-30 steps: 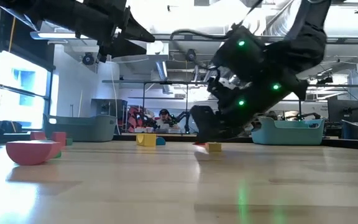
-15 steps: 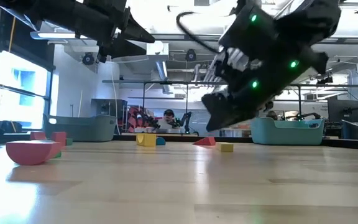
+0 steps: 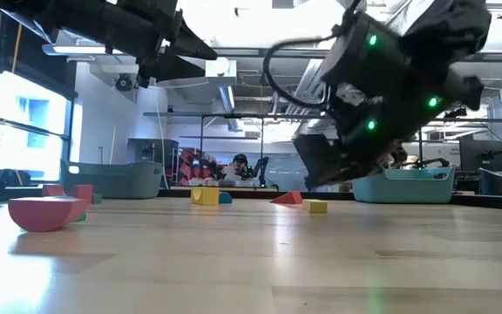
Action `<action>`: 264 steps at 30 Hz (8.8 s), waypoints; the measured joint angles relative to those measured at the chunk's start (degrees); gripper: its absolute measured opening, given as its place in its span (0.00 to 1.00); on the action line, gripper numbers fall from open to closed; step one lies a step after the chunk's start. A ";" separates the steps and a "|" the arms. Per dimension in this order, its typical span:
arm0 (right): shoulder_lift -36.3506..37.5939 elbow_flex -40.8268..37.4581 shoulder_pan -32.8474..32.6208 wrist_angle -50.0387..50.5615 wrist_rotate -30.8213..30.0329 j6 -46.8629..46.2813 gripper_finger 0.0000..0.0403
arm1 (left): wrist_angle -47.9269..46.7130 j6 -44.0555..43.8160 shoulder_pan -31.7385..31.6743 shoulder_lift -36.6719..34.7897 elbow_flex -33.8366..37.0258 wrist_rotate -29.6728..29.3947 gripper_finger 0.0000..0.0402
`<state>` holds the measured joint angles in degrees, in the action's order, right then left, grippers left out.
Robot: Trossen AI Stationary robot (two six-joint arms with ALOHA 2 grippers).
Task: Sort blocks by size
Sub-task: Put the yellow triangular block into the green bin, then put the red triangular block into the blue bin
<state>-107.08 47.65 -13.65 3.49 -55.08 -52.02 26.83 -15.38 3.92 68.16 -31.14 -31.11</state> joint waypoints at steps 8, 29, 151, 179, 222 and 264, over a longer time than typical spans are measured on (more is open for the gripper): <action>-0.95 -4.03 3.24 -15.26 6.82 5.83 0.52 | -0.06 0.47 -0.01 0.00 0.00 0.02 0.57; 1.90 -3.68 4.64 2.46 15.42 10.16 0.02 | -3.10 -0.96 2.16 -0.02 0.00 0.04 0.57; 33.80 16.36 47.56 48.39 29.54 39.03 0.44 | -5.99 -1.07 2.19 -0.02 0.00 0.31 0.57; 33.49 -23.82 4.91 -32.50 32.65 36.77 0.44 | 4.92 6.71 2.93 0.00 0.00 -0.30 0.57; 33.49 -24.44 24.46 -38.18 29.85 49.32 0.44 | -2.44 19.36 -23.19 13.80 -12.88 26.62 0.56; 33.54 -24.44 7.51 -22.32 11.93 41.21 0.44 | -49.34 -1.01 -24.56 57.34 -63.58 32.94 0.38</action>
<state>-73.54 23.20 -6.14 -18.83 -43.15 -10.82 -22.51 -16.38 -20.64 125.50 -94.71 1.82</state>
